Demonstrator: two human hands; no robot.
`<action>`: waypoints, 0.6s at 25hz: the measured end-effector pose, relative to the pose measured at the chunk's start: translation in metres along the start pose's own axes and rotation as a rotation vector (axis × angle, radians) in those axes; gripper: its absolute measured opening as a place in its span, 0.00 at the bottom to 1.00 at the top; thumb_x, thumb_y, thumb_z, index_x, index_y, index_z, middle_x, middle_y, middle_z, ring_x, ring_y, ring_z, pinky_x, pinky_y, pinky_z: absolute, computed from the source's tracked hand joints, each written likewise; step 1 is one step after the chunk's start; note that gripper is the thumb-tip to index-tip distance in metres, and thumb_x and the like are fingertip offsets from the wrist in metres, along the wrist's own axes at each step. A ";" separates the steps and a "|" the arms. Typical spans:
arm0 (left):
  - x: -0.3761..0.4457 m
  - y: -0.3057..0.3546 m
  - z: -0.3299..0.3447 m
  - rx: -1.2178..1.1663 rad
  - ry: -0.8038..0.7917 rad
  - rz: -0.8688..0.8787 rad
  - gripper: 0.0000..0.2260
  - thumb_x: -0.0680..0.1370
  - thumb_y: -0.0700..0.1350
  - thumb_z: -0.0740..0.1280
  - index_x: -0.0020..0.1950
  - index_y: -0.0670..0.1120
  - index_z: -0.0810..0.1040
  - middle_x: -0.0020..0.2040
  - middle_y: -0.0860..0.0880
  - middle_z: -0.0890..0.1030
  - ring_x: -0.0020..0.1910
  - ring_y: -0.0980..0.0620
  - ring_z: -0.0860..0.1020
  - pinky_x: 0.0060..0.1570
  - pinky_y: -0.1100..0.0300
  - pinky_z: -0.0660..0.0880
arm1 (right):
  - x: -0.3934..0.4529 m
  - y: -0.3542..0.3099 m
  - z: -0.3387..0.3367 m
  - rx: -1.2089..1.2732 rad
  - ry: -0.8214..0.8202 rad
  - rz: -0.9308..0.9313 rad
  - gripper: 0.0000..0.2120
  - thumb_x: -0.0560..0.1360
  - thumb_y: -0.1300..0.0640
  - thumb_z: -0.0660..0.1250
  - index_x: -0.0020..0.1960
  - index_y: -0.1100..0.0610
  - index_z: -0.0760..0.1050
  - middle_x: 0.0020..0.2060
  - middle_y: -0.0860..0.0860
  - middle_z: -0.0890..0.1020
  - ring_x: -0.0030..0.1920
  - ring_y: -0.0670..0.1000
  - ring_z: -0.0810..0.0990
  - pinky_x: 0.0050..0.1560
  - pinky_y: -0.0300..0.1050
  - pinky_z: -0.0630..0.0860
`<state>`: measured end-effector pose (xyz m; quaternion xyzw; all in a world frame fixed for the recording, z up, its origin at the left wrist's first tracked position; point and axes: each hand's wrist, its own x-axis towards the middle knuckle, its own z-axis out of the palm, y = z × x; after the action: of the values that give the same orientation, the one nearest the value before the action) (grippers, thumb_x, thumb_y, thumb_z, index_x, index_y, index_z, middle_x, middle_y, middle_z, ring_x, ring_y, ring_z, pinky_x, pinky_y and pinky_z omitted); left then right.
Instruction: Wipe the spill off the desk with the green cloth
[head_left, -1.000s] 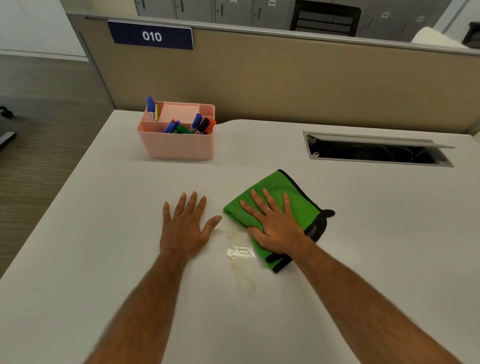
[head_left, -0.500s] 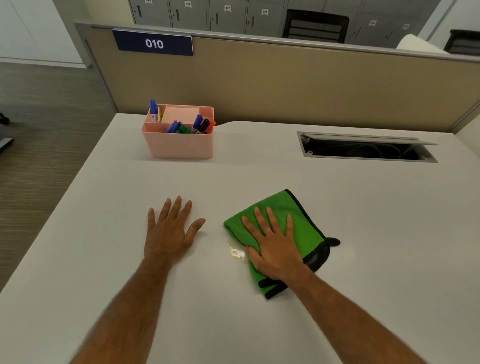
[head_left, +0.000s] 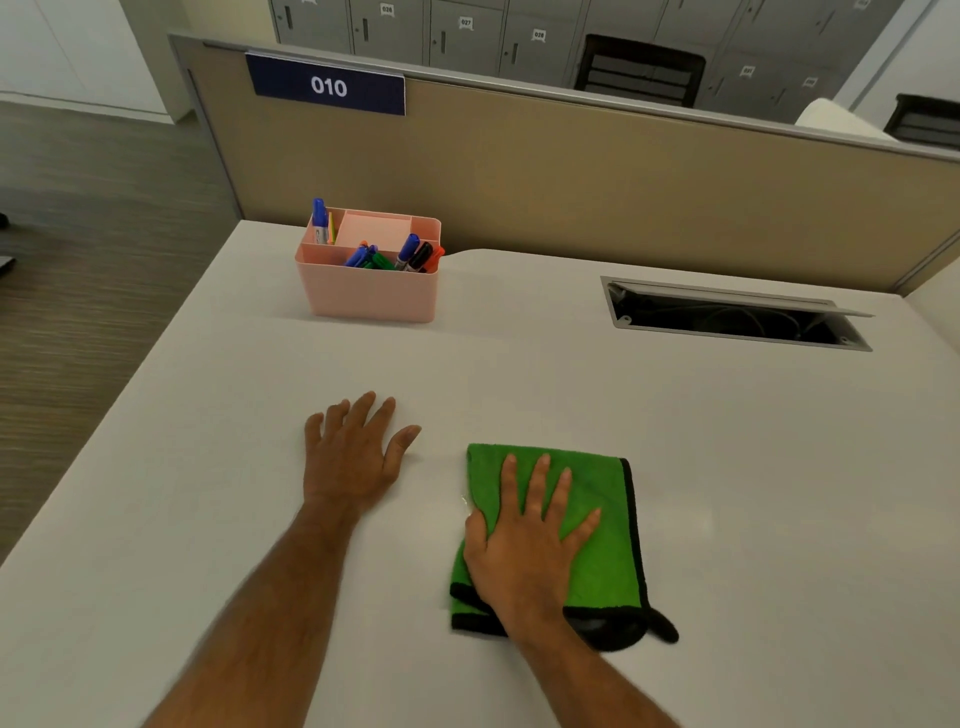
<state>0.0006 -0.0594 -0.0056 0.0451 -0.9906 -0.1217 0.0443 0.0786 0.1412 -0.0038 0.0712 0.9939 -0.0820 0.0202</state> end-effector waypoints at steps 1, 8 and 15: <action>0.003 0.000 0.001 0.011 0.017 0.012 0.33 0.77 0.67 0.44 0.71 0.52 0.74 0.72 0.47 0.74 0.67 0.40 0.71 0.65 0.40 0.63 | 0.003 -0.005 -0.001 0.013 -0.002 0.040 0.37 0.75 0.36 0.47 0.80 0.50 0.53 0.80 0.59 0.54 0.80 0.64 0.48 0.69 0.80 0.40; 0.020 -0.005 0.004 -0.010 0.002 -0.012 0.33 0.77 0.66 0.43 0.74 0.53 0.68 0.76 0.49 0.68 0.73 0.42 0.65 0.70 0.39 0.57 | 0.042 -0.029 -0.003 0.068 -0.045 0.207 0.37 0.78 0.37 0.46 0.81 0.50 0.38 0.80 0.59 0.40 0.78 0.64 0.34 0.68 0.79 0.36; 0.022 -0.008 0.006 -0.028 -0.043 -0.032 0.34 0.77 0.67 0.38 0.79 0.55 0.57 0.81 0.50 0.55 0.80 0.47 0.49 0.77 0.39 0.42 | 0.091 -0.044 -0.007 0.066 -0.056 0.254 0.37 0.78 0.36 0.46 0.81 0.52 0.39 0.80 0.60 0.39 0.78 0.66 0.34 0.67 0.81 0.37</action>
<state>-0.0212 -0.0681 -0.0112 0.0578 -0.9886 -0.1369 0.0218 -0.0178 0.1119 0.0054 0.1950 0.9727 -0.1132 0.0557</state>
